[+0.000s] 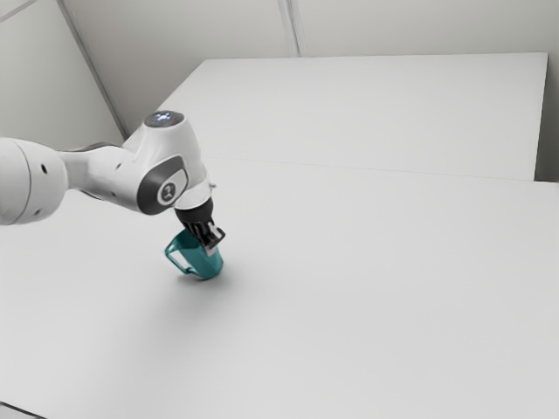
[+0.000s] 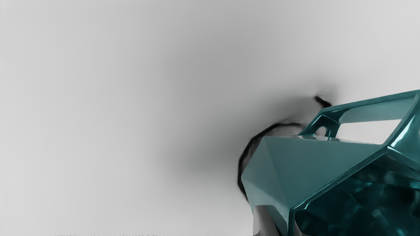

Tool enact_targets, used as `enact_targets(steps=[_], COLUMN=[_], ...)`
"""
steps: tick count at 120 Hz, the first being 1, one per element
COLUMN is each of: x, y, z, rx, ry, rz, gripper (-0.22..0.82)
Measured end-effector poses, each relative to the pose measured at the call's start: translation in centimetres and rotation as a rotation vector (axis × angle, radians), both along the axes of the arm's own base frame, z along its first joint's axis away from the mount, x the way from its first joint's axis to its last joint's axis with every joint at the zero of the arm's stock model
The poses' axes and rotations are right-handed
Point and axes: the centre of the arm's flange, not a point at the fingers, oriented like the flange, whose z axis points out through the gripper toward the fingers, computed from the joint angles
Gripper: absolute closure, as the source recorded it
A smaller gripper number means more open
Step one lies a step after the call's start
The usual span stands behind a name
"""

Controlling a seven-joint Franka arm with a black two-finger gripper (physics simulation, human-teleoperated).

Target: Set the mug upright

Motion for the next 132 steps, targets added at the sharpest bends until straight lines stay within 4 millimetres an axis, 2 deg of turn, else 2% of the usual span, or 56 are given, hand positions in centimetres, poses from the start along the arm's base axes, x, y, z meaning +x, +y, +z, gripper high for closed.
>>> enact_targets(steps=[10,30,52,68,88,97,109,121,132], x=[-0.1,0.0,0.0,-0.4,-0.8,-0.4,1.3,2.6,3.2], y=[-0.7,-0.2,-0.4,-0.5,-0.7,-1.3,-2.1,-1.9,-1.3], z=[-0.2,-1.0,0.4,2.5,5.9,7.7,12.4,17.0,19.9], rx=[0.003,0.003,0.011,0.018,0.026,0.022,0.018,0.018,0.021], ry=[0.004,0.016,-0.007,-0.034,-0.059,-0.081,-0.127,-0.145,-0.139], rz=[-0.016,-0.008,-0.016,-0.017,-0.014,-0.019,-0.02,-0.005,0.015], gripper=[0.79,0.78,0.38,0.21,0.09,0.07,0.04,0.03,0.02])
